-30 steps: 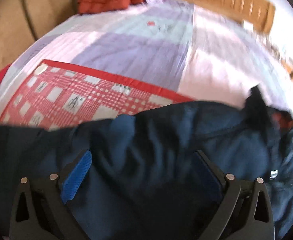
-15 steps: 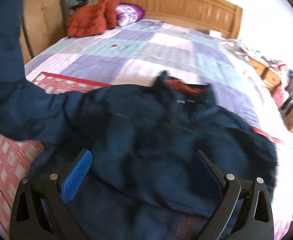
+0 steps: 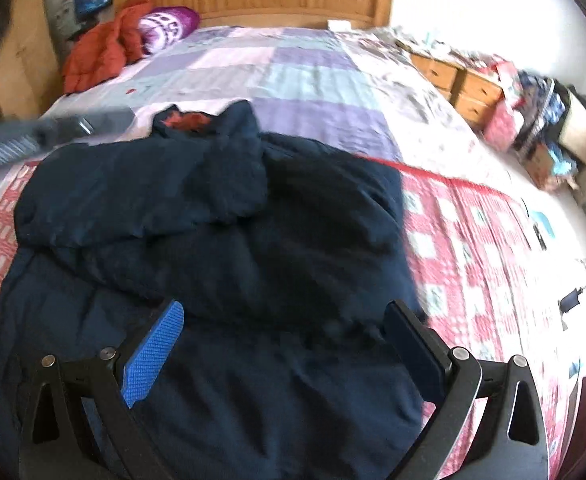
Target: Fold large clothes
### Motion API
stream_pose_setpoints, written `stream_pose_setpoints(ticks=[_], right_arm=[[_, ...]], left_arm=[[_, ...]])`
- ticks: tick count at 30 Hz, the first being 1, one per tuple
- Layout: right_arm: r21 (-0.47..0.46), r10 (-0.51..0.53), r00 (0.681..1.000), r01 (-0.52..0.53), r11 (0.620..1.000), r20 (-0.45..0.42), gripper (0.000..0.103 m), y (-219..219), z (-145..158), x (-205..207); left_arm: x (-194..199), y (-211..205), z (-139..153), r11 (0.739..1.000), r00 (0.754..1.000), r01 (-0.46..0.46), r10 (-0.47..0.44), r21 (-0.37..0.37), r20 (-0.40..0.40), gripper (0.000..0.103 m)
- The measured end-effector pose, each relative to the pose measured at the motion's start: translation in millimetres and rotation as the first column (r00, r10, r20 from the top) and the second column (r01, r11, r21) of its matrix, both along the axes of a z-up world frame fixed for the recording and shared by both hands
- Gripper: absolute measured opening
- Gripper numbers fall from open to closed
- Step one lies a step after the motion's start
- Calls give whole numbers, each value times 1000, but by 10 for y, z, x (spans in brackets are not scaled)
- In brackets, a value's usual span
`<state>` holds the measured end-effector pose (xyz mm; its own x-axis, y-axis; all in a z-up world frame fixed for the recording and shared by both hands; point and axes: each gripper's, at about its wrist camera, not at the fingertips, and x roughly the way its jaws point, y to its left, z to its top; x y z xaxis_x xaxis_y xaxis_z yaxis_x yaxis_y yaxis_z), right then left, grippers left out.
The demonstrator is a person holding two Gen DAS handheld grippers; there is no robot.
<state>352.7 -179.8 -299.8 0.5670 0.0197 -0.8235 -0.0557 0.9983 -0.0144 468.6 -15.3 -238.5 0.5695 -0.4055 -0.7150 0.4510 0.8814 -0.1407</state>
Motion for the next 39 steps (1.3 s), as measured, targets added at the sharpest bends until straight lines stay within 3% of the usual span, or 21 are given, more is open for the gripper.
stream_pose_setpoints(ticks=[4, 7, 12, 17, 24, 30, 33, 35, 37, 39], right_arm=[[16, -24, 1000, 25, 1000, -20, 102, -328, -101, -115], [43, -34, 999, 36, 998, -28, 102, -463, -173, -167], [119, -32, 999, 33, 992, -14, 102, -374, -201, -64], [162, 9, 1000, -8, 987, -2, 102, -68, -190, 261], [268, 0, 998, 14, 963, -55, 102, 169, -302, 1064], [208, 35, 995, -15, 978, -92, 102, 363, -426, 1614], [229, 88, 989, -59, 972, -116, 102, 457, -500, 1779], [243, 127, 984, -93, 966, -128, 82, 521, -544, 1826], [270, 143, 983, -108, 957, -112, 48, 514, -543, 1796], [299, 146, 985, -114, 947, -87, 38, 492, -525, 1709]], left_arm=[[-58, -201, -300, 999, 998, 24, -26, -26, -59, 12], [-292, -160, -262, 998, 999, 17, -19, -59, -28, 13], [-499, 260, -125, 997, 997, -78, 78, -29, 15, 13], [-418, 821, -18, 982, 982, -186, 184, 38, 38, 15], [-439, 1530, -25, 945, 946, -324, 324, 47, 8, 15], [-668, 1941, -153, 925, 927, -373, 376, 74, -18, 15], [-740, 2122, -233, 909, 909, -411, 415, 75, -44, 15], [-779, 2195, -259, 902, 902, -424, 428, 78, -49, 15], [-794, 2243, -280, 900, 900, -429, 433, 77, -50, 15], [-792, 2249, -287, 901, 900, -428, 432, 75, -52, 15]])
